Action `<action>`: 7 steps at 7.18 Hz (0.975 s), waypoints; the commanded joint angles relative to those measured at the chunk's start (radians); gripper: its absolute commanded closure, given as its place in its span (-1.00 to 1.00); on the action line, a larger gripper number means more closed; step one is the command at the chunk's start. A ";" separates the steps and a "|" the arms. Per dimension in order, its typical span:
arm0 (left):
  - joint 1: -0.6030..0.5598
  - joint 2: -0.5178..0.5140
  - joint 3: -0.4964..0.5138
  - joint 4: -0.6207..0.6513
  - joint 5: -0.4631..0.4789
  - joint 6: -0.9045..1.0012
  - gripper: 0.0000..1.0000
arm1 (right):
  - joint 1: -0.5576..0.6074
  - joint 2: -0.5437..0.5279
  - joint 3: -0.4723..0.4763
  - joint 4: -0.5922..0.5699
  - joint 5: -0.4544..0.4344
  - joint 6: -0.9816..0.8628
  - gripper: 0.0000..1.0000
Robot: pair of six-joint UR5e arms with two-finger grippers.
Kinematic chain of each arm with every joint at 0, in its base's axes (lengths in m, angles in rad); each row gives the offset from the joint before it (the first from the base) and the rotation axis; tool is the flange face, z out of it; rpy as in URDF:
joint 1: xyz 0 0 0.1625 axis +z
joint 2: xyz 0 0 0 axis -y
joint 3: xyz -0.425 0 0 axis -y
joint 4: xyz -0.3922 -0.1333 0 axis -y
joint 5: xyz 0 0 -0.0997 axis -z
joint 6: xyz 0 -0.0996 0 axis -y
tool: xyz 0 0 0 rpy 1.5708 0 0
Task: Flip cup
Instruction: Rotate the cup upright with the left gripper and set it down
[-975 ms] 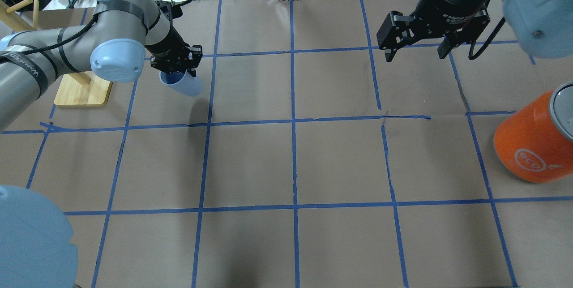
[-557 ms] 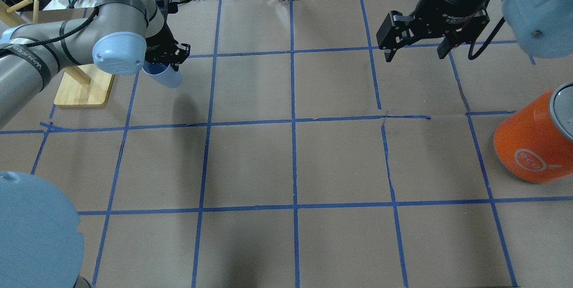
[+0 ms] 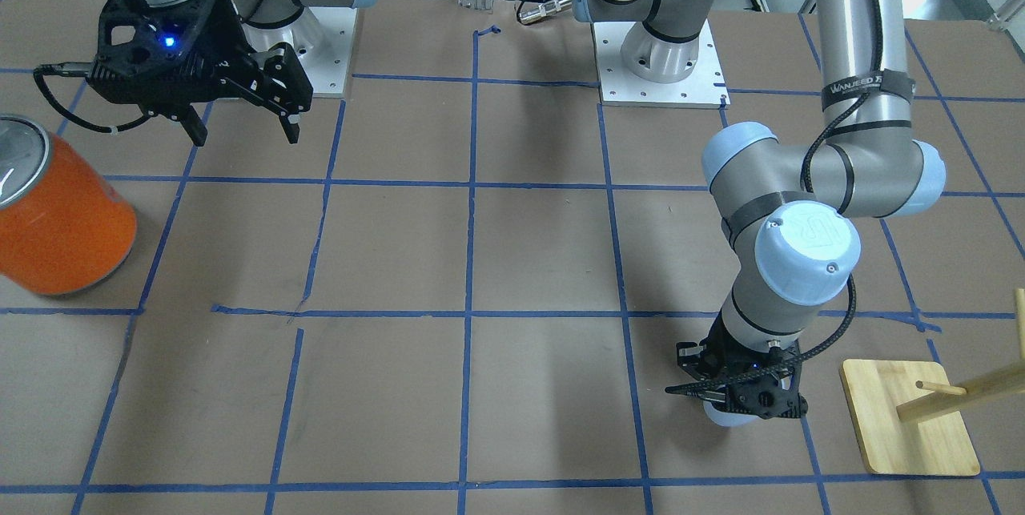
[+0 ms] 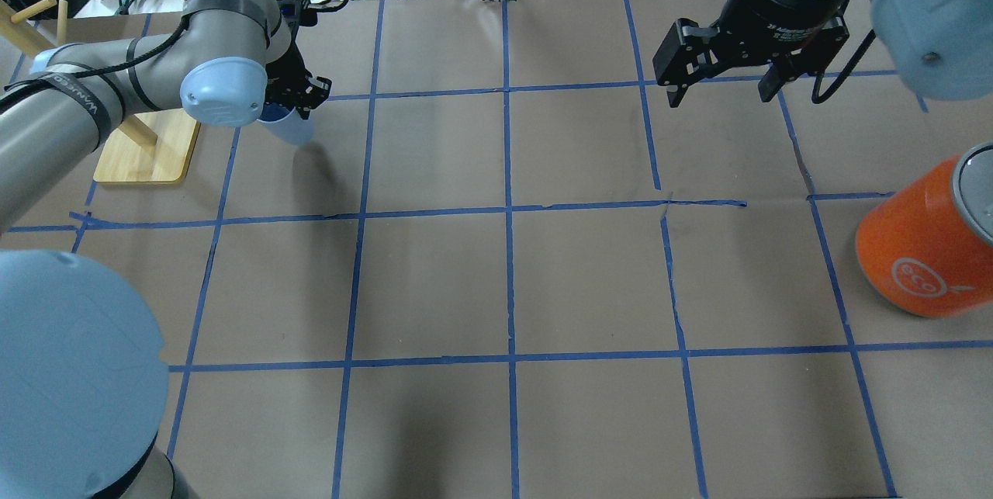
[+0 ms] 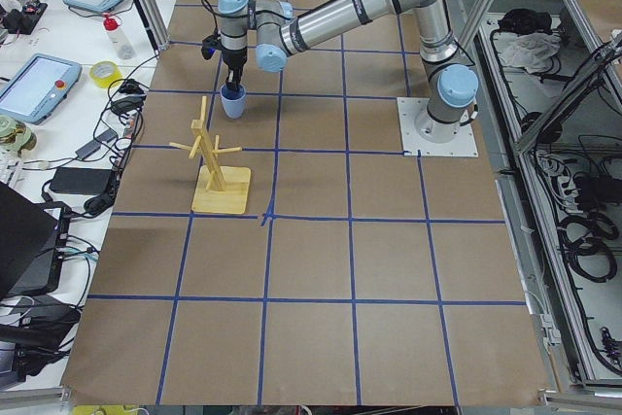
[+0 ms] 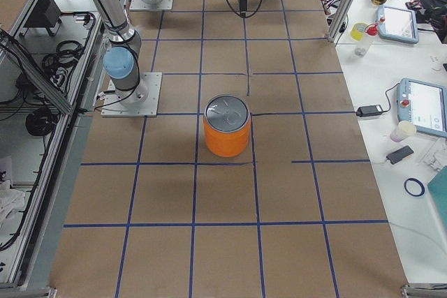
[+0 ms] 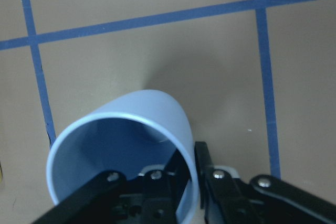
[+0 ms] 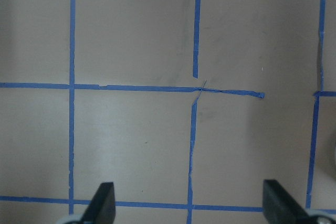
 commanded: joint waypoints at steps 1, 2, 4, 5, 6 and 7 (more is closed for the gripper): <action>0.000 -0.012 -0.015 -0.002 -0.004 0.004 0.05 | 0.000 0.000 0.000 0.000 0.001 -0.001 -1.00; 0.000 -0.006 -0.012 -0.004 -0.004 -0.019 -0.11 | -0.002 0.000 0.000 0.000 0.001 -0.001 -1.00; 0.000 0.032 -0.005 -0.022 -0.003 -0.018 -0.32 | -0.002 0.000 0.000 0.000 0.001 -0.001 -1.00; -0.002 0.078 0.014 -0.115 -0.003 -0.019 -0.39 | -0.002 0.000 0.000 0.000 0.001 -0.001 -1.00; -0.030 0.133 0.081 -0.281 0.002 -0.062 -0.45 | -0.002 0.000 0.000 -0.002 0.001 -0.001 -1.00; -0.075 0.192 0.164 -0.462 0.011 -0.073 -0.45 | -0.002 0.000 0.000 -0.002 0.001 -0.001 -1.00</action>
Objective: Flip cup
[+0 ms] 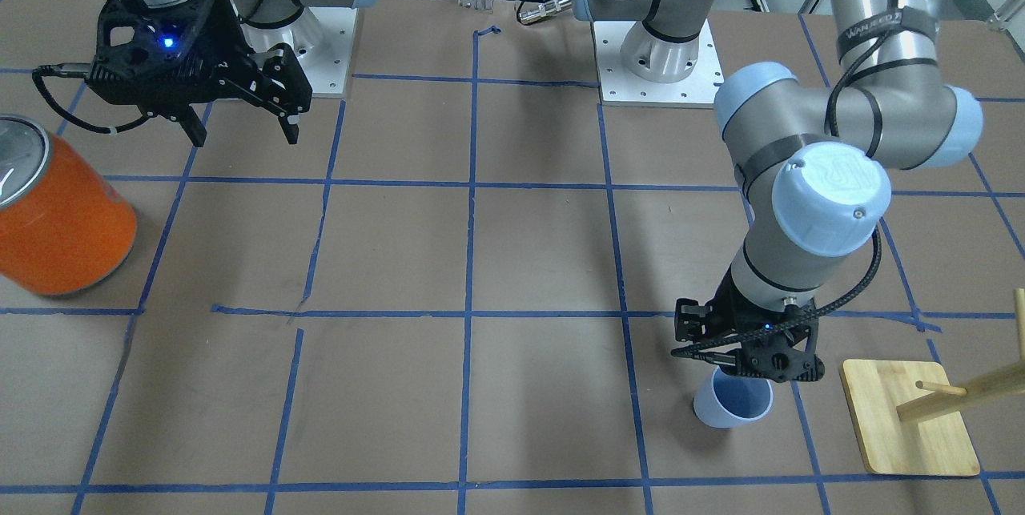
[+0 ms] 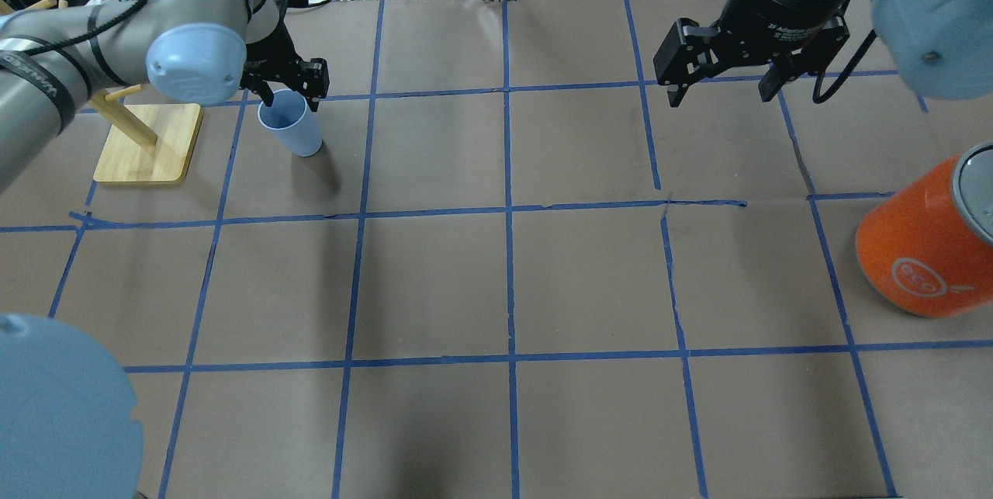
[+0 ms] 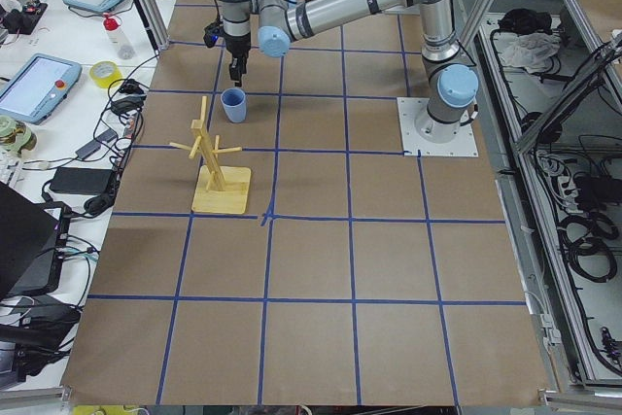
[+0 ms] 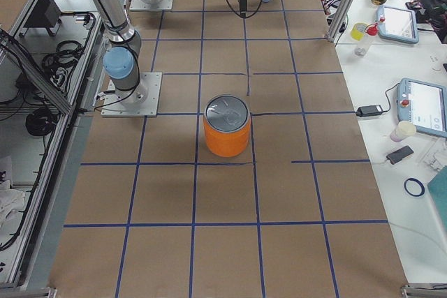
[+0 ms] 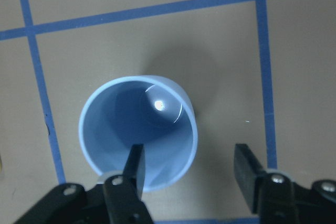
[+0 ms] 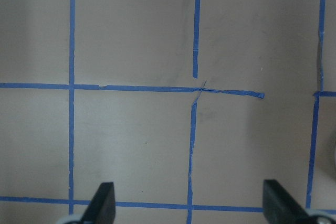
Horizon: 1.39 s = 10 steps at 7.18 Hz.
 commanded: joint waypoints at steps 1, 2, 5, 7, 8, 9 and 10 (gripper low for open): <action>-0.066 0.129 0.132 -0.316 0.019 -0.058 -0.48 | 0.000 0.000 0.000 -0.001 0.000 0.000 -1.00; -0.067 0.204 0.114 -0.399 -0.017 -0.063 -0.48 | 0.000 0.000 0.000 -0.001 0.000 0.000 -1.00; -0.054 0.333 0.094 -0.407 -0.039 -0.028 -0.48 | 0.000 0.000 0.000 -0.001 0.000 0.000 -1.00; -0.051 0.333 0.065 -0.406 -0.042 -0.019 -0.48 | 0.000 0.000 0.000 -0.001 0.000 0.000 -1.00; -0.051 0.333 0.062 -0.394 -0.042 -0.010 -0.47 | 0.000 0.000 0.000 -0.001 0.000 0.000 -1.00; -0.047 0.335 0.060 -0.363 -0.044 -0.014 -0.47 | -0.002 0.000 0.002 0.001 0.000 0.000 -1.00; -0.038 0.338 0.059 -0.363 -0.045 -0.028 -0.89 | -0.002 0.000 0.002 0.000 -0.002 0.000 -1.00</action>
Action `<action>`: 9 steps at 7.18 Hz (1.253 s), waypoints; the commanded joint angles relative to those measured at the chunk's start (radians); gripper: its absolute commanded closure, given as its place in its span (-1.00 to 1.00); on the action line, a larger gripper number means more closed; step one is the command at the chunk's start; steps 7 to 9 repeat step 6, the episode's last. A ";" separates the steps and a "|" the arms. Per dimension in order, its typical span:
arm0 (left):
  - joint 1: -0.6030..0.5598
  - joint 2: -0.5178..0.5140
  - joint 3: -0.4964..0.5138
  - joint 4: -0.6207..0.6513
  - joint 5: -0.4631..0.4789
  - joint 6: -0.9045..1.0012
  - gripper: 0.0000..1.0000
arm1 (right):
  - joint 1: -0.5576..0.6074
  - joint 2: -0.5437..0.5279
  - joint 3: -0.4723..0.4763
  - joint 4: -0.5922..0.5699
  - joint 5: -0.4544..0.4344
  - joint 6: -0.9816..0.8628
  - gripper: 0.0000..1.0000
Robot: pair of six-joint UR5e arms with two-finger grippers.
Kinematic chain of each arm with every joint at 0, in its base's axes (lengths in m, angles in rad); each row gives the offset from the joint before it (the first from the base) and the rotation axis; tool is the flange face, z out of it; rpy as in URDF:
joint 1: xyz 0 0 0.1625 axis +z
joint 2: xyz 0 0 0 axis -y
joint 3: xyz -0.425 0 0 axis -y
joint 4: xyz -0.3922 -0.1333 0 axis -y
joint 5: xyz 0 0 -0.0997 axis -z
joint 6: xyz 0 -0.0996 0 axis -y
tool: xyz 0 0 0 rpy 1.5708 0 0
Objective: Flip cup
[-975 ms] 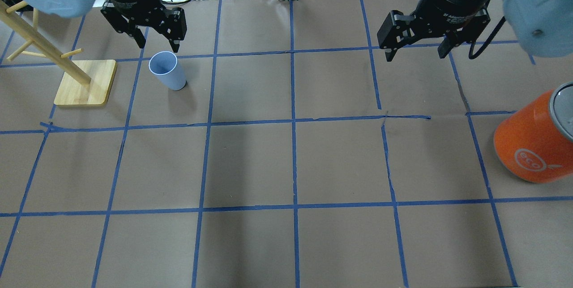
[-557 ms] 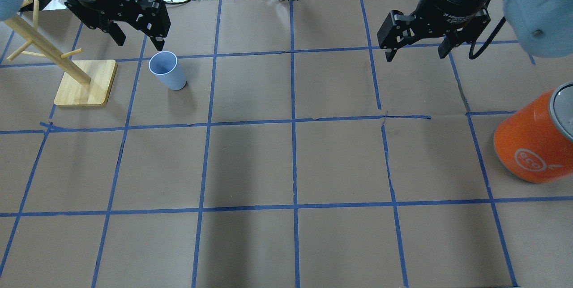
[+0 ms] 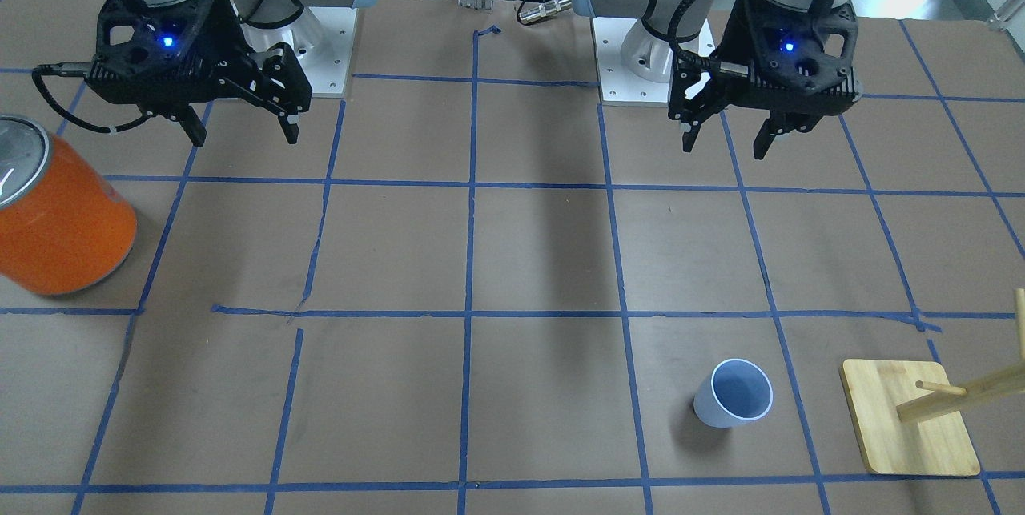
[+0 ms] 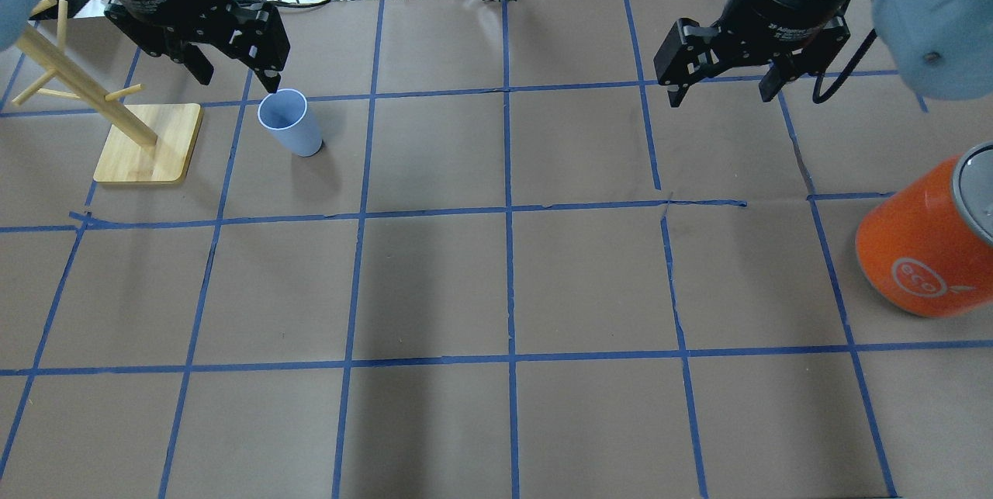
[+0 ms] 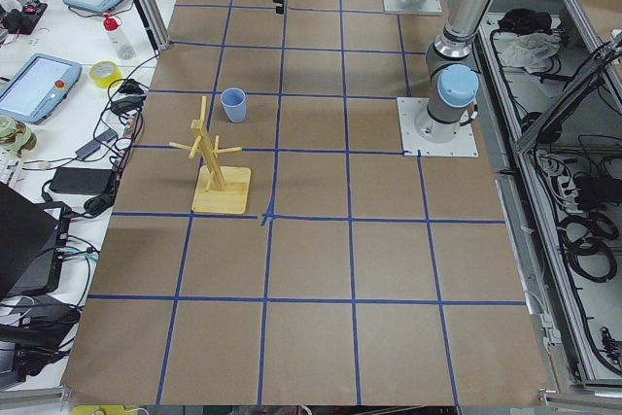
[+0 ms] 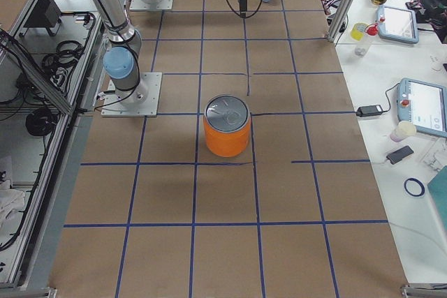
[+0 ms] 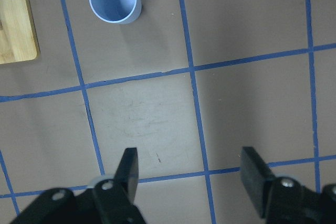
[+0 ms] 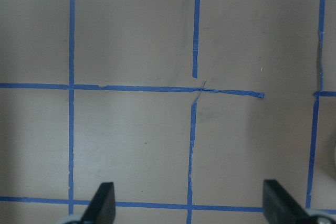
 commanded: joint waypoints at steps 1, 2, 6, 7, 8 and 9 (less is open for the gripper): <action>0.023 0.015 -0.001 0.010 -0.002 -0.018 -1.00 | -0.001 0.000 0.001 -0.001 -0.001 0.000 -1.00; 0.054 0.021 -0.018 0.013 -0.002 -0.017 -1.00 | -0.001 0.000 0.001 0.001 -0.001 0.000 -1.00; 0.092 0.054 -0.062 0.070 -0.049 -0.089 -1.00 | -0.001 0.000 0.002 0.001 -0.004 0.000 -1.00; 0.092 0.054 -0.062 0.070 -0.049 -0.089 -1.00 | -0.001 0.000 0.002 0.001 -0.004 0.000 -1.00; 0.092 0.054 -0.062 0.070 -0.049 -0.089 -1.00 | -0.001 0.000 0.002 0.001 -0.004 0.000 -1.00; 0.092 0.054 -0.062 0.070 -0.049 -0.089 -1.00 | -0.001 0.000 0.002 0.001 -0.004 0.000 -1.00</action>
